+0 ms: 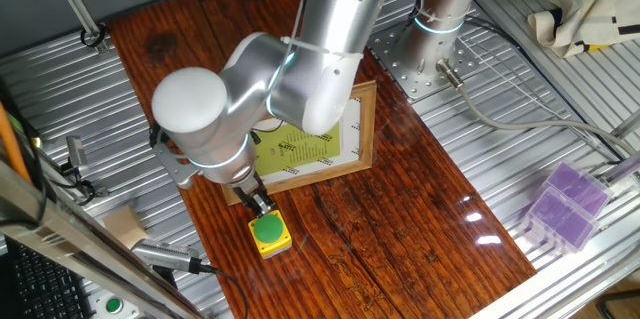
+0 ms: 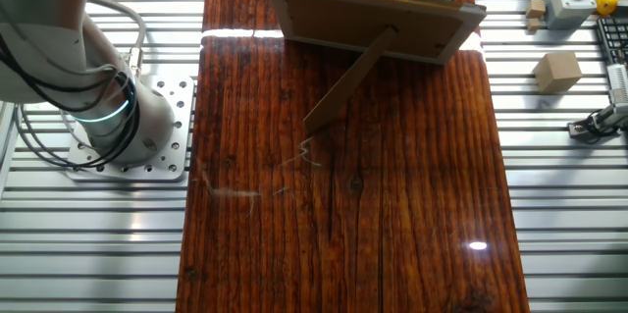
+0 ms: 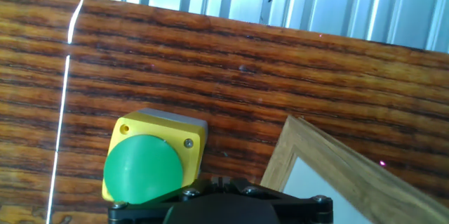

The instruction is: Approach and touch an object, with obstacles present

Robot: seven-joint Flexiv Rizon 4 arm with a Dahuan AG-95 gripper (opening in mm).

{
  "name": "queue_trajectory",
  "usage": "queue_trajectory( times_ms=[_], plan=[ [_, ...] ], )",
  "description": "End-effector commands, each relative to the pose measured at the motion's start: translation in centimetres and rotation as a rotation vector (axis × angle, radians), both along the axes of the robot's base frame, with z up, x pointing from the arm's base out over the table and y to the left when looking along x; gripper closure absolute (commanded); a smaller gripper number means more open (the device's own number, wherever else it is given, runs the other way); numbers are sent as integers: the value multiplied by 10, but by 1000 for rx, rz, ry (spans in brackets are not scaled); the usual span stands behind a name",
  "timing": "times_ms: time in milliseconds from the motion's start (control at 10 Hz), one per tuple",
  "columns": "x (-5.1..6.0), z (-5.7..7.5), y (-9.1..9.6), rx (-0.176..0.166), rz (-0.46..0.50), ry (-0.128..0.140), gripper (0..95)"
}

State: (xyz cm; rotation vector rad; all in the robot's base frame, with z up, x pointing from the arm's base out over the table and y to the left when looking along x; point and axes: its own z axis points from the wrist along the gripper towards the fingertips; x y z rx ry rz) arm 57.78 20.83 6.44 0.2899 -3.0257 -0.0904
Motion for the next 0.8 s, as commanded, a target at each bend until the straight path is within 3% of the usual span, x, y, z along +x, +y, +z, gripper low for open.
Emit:
queue_trajectory(
  times_ms=[100, 800],
  plan=[
    [-1, -2, 2, 13, -7, -7, 950],
    [-2, -7, 13, 38, -50, -11, 950]
  ],
)
